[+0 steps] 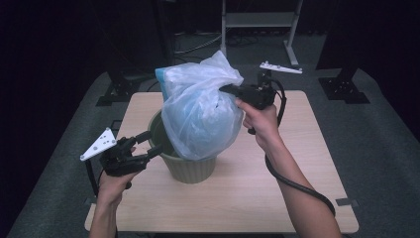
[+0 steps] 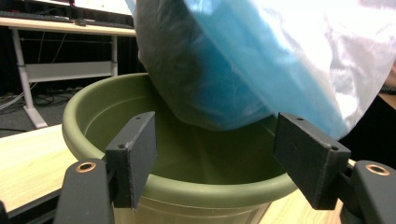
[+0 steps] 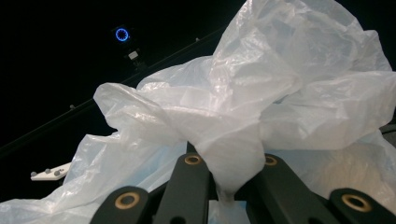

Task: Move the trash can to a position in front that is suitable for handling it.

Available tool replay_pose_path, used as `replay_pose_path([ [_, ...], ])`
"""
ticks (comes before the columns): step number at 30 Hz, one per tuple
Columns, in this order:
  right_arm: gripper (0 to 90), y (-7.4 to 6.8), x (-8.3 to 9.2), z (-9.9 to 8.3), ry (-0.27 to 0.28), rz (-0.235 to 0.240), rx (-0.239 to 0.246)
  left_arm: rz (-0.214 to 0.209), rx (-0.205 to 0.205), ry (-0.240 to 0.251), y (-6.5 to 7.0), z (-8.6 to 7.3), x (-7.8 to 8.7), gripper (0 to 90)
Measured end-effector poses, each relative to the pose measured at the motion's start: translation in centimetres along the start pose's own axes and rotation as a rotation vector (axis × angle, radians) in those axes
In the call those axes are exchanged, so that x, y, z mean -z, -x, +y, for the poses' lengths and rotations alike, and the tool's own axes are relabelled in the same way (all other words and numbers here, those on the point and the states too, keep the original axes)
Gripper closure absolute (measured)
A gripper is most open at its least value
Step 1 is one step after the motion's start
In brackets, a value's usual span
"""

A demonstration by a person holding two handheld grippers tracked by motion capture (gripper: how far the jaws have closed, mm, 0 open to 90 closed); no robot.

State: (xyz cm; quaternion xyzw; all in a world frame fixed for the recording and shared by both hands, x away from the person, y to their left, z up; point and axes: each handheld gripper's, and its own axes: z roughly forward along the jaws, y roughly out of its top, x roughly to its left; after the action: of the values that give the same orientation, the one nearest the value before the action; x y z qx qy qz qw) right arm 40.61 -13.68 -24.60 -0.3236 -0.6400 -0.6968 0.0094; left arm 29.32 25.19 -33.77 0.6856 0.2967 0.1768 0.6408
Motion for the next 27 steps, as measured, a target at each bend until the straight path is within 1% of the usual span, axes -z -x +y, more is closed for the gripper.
replay_pose_path([
  [2,88.2,-0.1,0.3,0.3,0.003,-0.007,-0.001,0.002,0.0,-0.005,0.1,-0.1,-0.1,29.0],
  [6,88.2,-0.1,1.2,0.9,0.022,-0.027,0.006,0.006,-0.015,-0.009,0.3,0.0,-0.1,28.3],
  [10,88.2,0.1,2.1,1.3,0.039,-0.05,0.007,0.004,-0.022,-0.018,0.5,-0.1,-0.1,27.0],
  [19,88.2,0.8,4.2,2.1,0.083,-0.078,-0.002,0.006,-0.017,-0.023,0.4,-0.1,0.0,20.0],
  [27,88.2,1.1,5.9,2.4,0.103,-0.115,0.008,0.006,-0.017,-0.017,0.5,-0.1,0.2,18.2],
])
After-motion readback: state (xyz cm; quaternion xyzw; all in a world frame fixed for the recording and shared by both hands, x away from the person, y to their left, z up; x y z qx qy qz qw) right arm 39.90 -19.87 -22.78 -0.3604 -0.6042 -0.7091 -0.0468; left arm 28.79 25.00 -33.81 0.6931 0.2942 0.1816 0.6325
